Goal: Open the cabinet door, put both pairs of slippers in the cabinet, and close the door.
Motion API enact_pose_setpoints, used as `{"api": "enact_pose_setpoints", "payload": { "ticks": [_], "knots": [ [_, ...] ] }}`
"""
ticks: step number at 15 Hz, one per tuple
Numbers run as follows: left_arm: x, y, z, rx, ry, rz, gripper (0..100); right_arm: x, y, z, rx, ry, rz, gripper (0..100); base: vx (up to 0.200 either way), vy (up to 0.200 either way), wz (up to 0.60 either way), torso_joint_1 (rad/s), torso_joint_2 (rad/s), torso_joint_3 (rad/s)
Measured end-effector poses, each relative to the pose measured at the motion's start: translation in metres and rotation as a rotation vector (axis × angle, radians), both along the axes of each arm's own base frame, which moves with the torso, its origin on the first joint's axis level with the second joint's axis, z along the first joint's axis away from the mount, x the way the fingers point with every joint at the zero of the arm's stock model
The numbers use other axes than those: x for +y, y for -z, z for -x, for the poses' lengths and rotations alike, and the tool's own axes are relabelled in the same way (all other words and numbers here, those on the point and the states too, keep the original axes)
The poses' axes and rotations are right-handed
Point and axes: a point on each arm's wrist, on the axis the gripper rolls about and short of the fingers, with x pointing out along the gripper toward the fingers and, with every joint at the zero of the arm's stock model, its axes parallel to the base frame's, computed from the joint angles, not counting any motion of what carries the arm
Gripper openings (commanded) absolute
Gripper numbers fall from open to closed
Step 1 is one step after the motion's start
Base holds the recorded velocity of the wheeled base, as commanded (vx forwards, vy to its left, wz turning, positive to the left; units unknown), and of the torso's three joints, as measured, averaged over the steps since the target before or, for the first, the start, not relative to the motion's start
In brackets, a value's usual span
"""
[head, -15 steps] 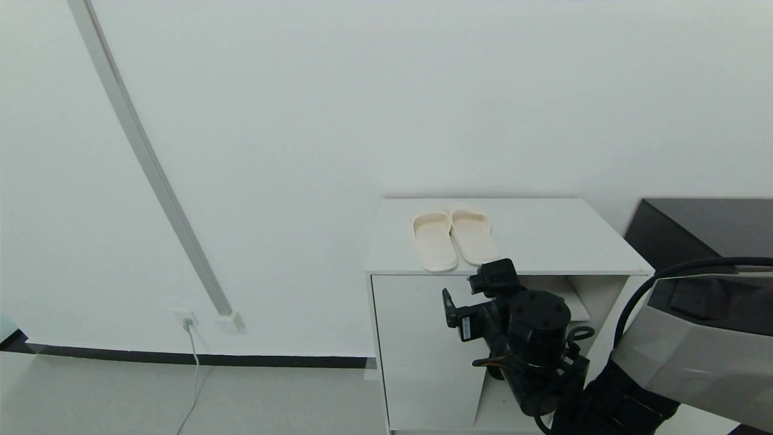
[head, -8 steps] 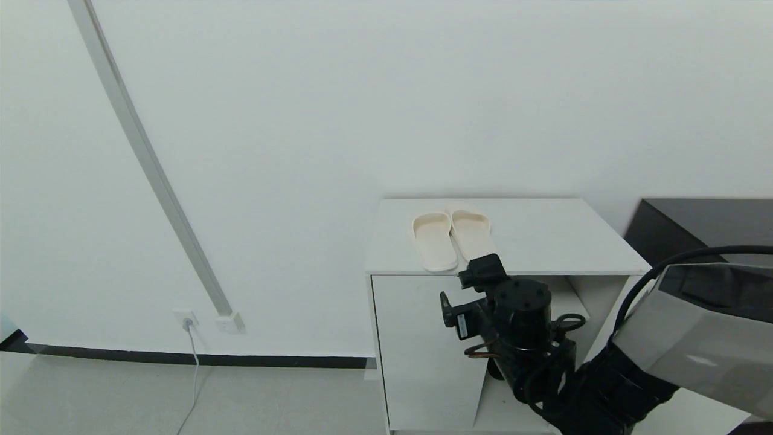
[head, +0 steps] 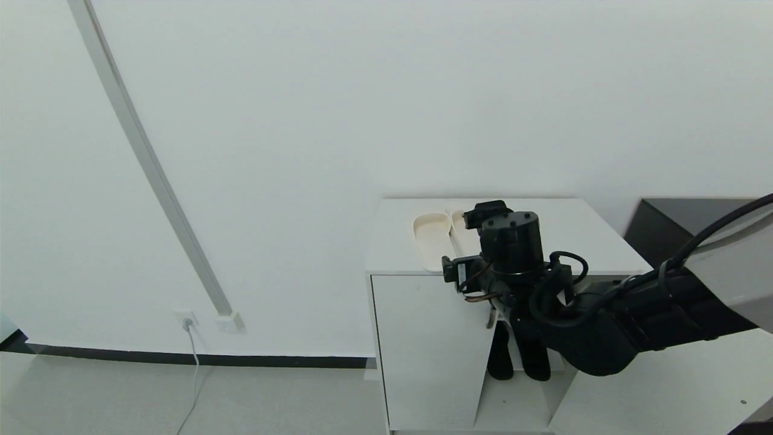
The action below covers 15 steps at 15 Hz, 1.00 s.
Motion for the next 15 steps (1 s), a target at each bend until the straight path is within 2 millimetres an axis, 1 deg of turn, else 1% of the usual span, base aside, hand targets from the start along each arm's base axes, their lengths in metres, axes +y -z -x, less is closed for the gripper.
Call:
{"api": "enact_pose_setpoints", "payload": {
  "ticks": [2,9,11,15],
  "knots": [
    [0.000,0.000,0.000,0.000,0.002,-0.001,0,0.002,-0.007,0.001,-0.010,-0.015,-0.026,100,0.000,0.000,0.00,0.000,0.00,0.000],
    [0.000,0.000,0.000,0.000,0.003,-0.001,0,0.001,-0.007,0.001,-0.003,-0.019,-0.055,100,0.200,0.000,0.00,0.004,0.00,0.001],
    [0.000,0.000,0.000,0.000,0.002,0.000,0,0.001,0.001,0.005,0.023,-0.054,-0.050,100,0.200,0.000,0.00,0.005,0.00,0.007],
    [0.000,0.000,0.000,0.000,-0.001,0.004,0,0.000,0.017,0.003,0.067,-0.084,-0.064,100,0.000,0.000,0.00,0.000,0.00,0.000]
  ]
}}
